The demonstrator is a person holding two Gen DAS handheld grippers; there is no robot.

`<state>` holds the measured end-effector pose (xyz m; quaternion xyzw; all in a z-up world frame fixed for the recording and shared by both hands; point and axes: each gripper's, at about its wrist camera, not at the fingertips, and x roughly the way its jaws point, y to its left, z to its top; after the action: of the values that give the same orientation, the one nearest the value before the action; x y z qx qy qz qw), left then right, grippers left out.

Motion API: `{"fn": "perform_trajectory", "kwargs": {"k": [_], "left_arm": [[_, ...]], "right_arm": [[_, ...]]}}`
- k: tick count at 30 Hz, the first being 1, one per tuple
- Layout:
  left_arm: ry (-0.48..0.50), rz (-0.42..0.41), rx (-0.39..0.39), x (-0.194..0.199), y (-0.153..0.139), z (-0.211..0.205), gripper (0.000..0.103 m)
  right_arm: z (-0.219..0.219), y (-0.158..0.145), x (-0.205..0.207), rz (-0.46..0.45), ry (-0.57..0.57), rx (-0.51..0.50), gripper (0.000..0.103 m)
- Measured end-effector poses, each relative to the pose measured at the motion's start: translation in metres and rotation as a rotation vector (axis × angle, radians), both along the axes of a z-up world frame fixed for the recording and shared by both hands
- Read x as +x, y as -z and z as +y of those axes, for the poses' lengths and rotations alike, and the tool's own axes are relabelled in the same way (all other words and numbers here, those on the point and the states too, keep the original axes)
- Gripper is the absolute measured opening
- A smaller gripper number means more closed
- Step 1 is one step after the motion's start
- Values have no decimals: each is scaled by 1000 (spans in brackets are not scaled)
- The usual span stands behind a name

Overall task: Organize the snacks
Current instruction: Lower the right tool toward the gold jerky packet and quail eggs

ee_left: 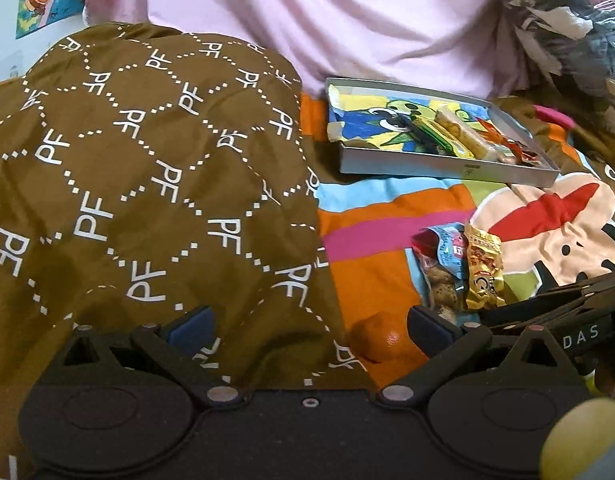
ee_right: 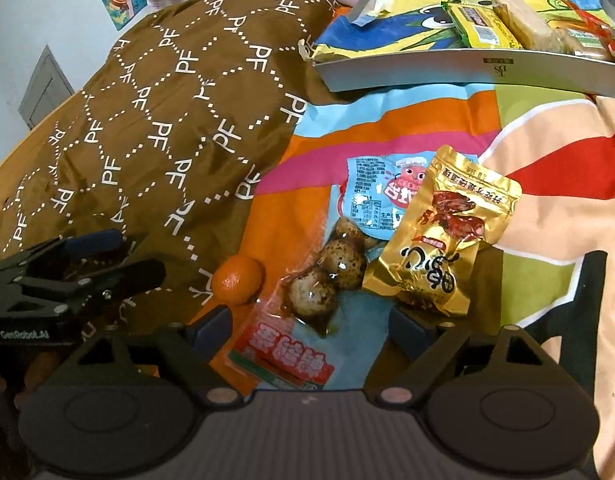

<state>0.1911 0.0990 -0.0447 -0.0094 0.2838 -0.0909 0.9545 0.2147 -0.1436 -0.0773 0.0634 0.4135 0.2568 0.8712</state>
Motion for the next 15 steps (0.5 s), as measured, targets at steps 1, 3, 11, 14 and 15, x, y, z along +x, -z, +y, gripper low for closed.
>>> {"fn": "perform_trajectory", "kwargs": {"k": [1, 3, 11, 14, 15], "left_arm": [[-1, -1, 0, 0, 0, 1, 102], [-6, -1, -3, 0, -1, 2, 102], [-17, 0, -11, 1, -1, 4, 102], [-18, 0, -11, 1, -1, 4, 102], [-18, 1, -11, 1, -1, 4, 102]], "right_arm": [[1, 0, 1, 1, 1, -3, 89], [3, 1, 2, 4, 2, -7, 89], [9, 6, 6, 17, 8, -8, 89], [11, 7, 6, 16, 9, -10, 89], [12, 7, 6, 14, 10, -12, 89]]}}
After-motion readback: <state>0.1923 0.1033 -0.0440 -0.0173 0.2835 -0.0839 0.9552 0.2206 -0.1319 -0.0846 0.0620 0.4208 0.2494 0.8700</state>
